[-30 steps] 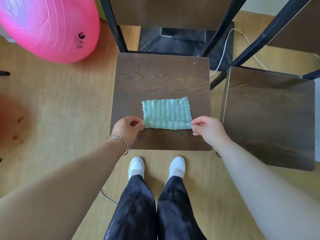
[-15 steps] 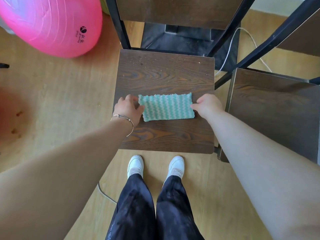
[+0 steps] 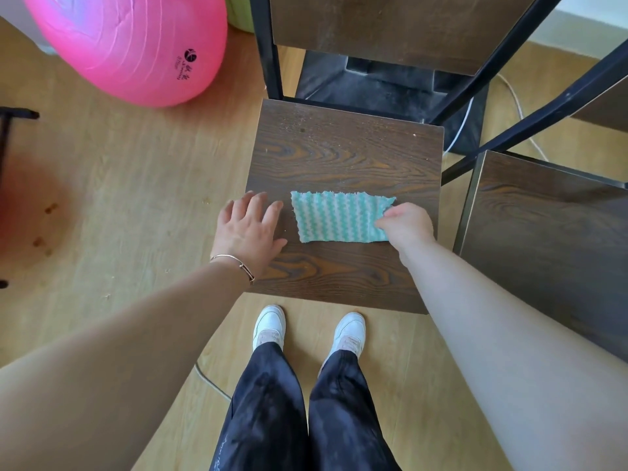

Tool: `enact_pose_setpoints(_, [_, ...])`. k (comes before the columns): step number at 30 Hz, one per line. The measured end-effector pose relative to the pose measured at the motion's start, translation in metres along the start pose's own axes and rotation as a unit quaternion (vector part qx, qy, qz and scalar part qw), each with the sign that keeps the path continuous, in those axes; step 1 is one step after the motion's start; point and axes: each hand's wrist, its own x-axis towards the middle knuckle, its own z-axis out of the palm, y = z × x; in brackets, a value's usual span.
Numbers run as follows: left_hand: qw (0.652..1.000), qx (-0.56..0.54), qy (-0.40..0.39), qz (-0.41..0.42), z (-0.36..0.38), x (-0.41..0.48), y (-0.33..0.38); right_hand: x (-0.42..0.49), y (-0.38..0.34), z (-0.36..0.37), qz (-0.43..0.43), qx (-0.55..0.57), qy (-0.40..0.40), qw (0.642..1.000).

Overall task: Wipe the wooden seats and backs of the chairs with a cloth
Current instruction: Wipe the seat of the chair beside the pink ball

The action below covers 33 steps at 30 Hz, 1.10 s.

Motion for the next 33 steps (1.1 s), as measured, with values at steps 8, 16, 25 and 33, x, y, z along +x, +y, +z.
enact_pose_setpoints(8, [1.000,0.004,-0.004,-0.022,0.002,-0.015,-0.024,-0.041,-0.033,0.035,-0.173,0.042,-0.174,0.968])
enact_pose_setpoints(16, [0.998,-0.028,0.000,-0.054,0.003,-0.019,-0.043,-0.036,-0.018,0.056,-0.342,-0.152,-0.093,0.923])
enact_pose_setpoints(25, [0.994,-0.076,0.036,-0.068,0.012,0.013,-0.069,-0.006,-0.060,0.090,-0.390,-0.114,-0.024,0.913])
enact_pose_setpoints(33, [0.990,-0.098,0.036,-0.098,0.015,0.026,-0.108,0.048,-0.194,0.115,-0.369,-0.065,0.068,0.925])
